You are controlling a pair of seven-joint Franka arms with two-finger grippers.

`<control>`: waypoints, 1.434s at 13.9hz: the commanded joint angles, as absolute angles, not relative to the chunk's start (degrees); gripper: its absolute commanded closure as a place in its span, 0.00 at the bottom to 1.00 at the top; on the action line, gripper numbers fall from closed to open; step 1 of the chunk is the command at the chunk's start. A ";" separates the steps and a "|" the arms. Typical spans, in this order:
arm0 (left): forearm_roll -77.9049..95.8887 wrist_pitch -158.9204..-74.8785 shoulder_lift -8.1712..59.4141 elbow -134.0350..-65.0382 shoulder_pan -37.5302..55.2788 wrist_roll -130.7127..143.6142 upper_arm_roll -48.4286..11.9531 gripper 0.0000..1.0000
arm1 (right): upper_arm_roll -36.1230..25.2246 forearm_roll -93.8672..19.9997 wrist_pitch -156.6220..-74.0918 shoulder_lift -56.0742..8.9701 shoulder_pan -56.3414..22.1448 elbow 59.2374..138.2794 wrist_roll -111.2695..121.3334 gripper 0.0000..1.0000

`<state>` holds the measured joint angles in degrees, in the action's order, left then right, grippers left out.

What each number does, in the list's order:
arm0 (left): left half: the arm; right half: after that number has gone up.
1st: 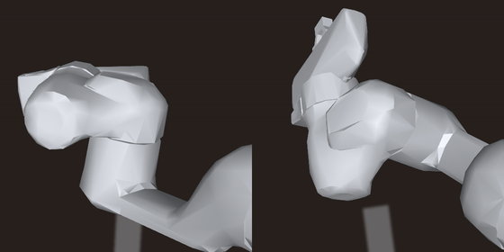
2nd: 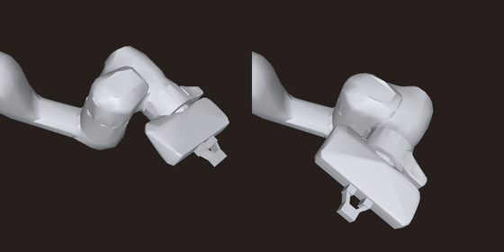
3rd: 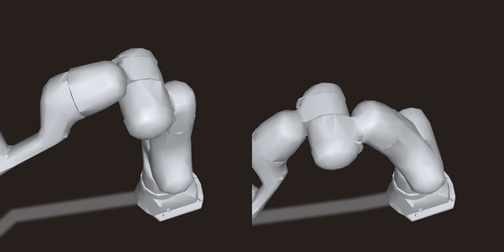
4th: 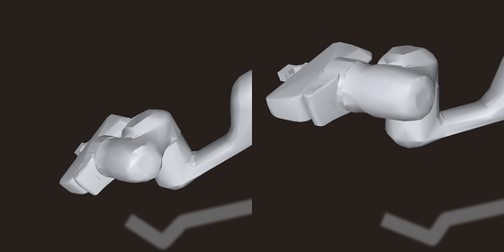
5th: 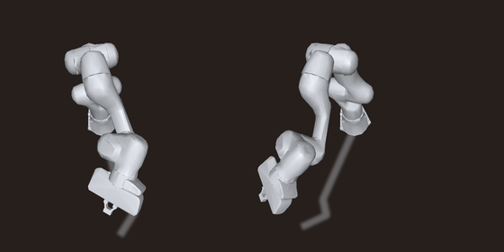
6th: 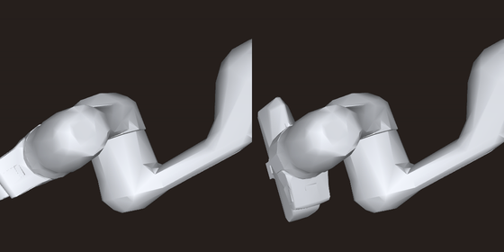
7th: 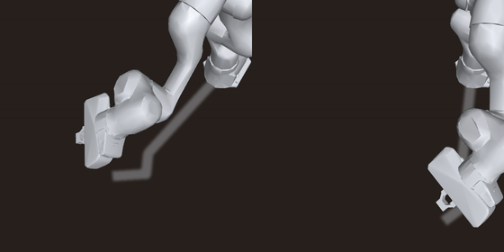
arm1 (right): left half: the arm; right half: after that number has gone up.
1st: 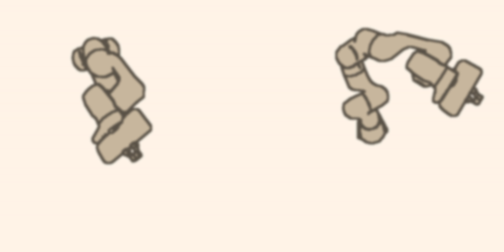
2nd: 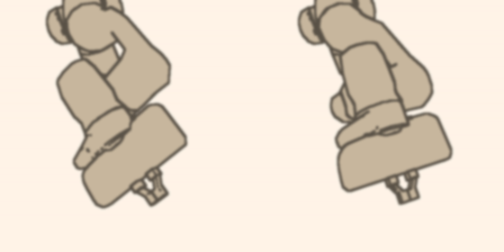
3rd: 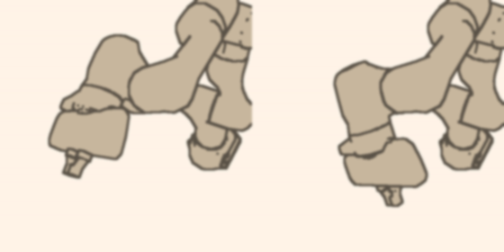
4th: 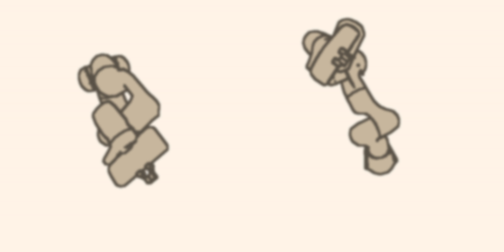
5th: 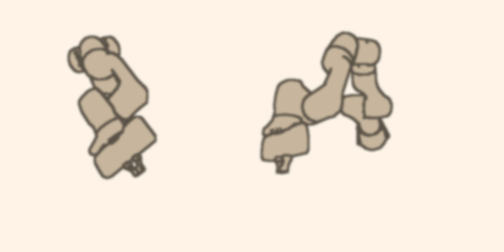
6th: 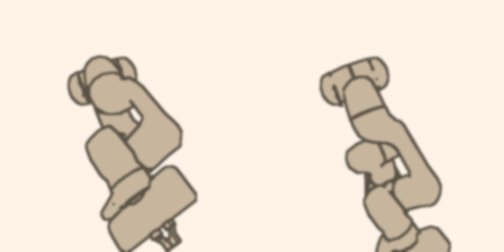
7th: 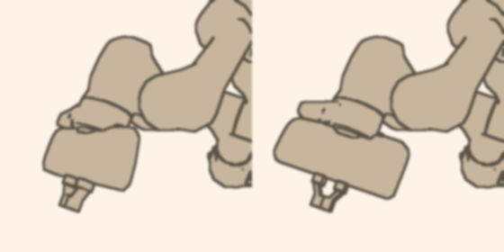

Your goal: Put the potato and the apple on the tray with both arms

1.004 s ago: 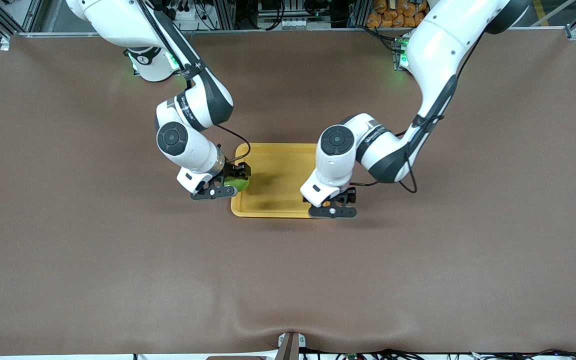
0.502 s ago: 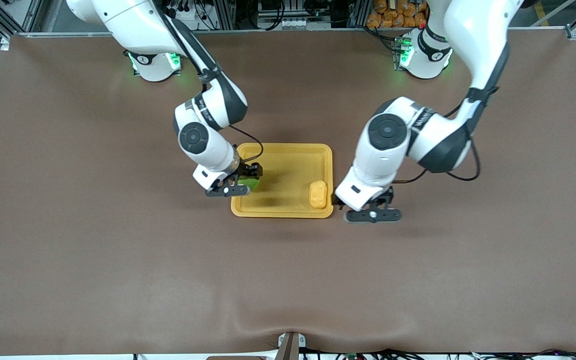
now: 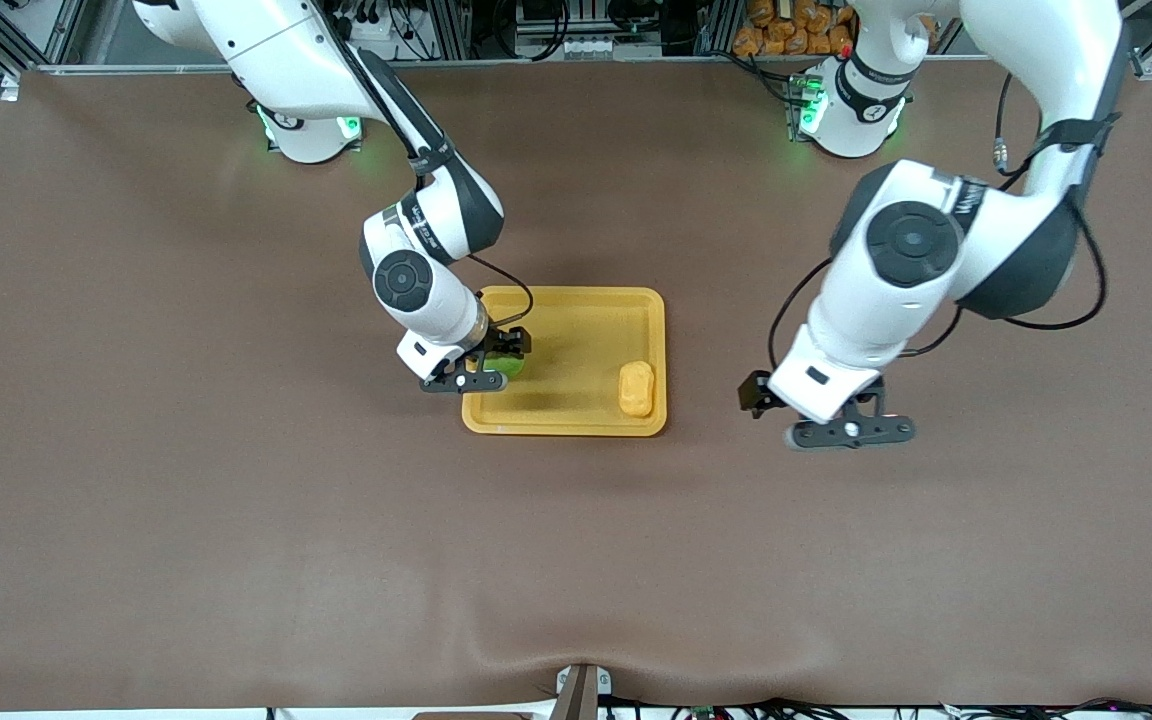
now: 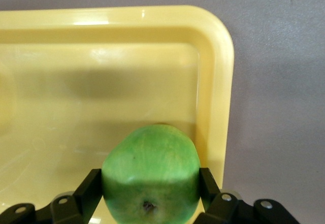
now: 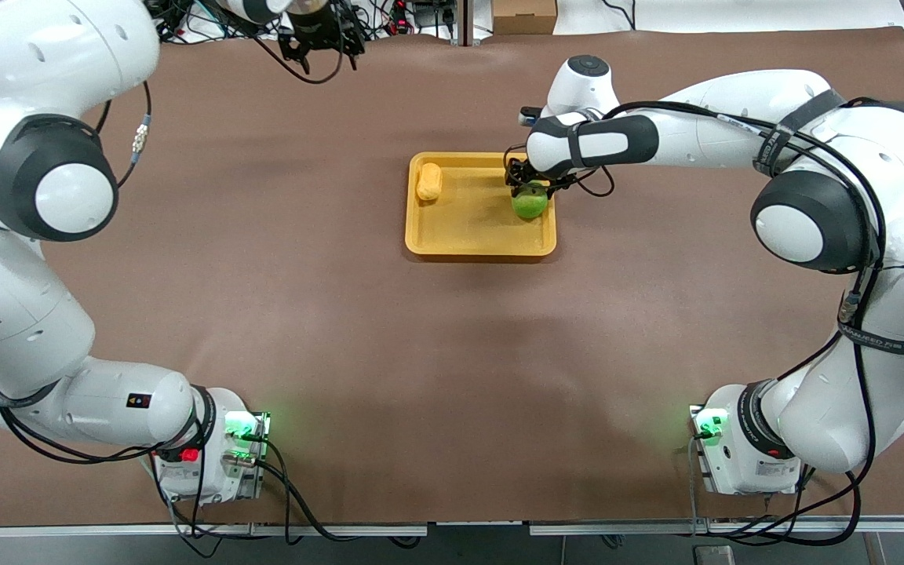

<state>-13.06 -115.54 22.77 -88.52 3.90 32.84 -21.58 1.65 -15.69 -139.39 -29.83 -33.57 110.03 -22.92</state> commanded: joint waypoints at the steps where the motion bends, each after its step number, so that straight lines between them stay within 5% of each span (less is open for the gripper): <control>1: -11.07 -112.60 19.69 -89.56 1.24 31.90 -22.24 0.00 | 1.41 -16.52 -138.26 -29.18 -33.66 109.86 -23.56 0.00; 12: -10.55 -103.38 12.57 -88.95 -3.16 27.78 -21.80 0.00 | -13.17 -15.82 -123.60 -11.62 -29.63 109.69 -19.45 0.00; 20: -8.62 -94.67 5.11 -88.77 -9.14 16.71 -21.62 0.00 | -13.45 -9.00 -112.34 -1.07 -10.65 108.99 1.23 0.00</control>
<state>-10.71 -96.59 7.72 -88.26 -8.21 18.73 -21.46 -15.36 -13.20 -114.93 -4.57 -14.03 108.38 0.30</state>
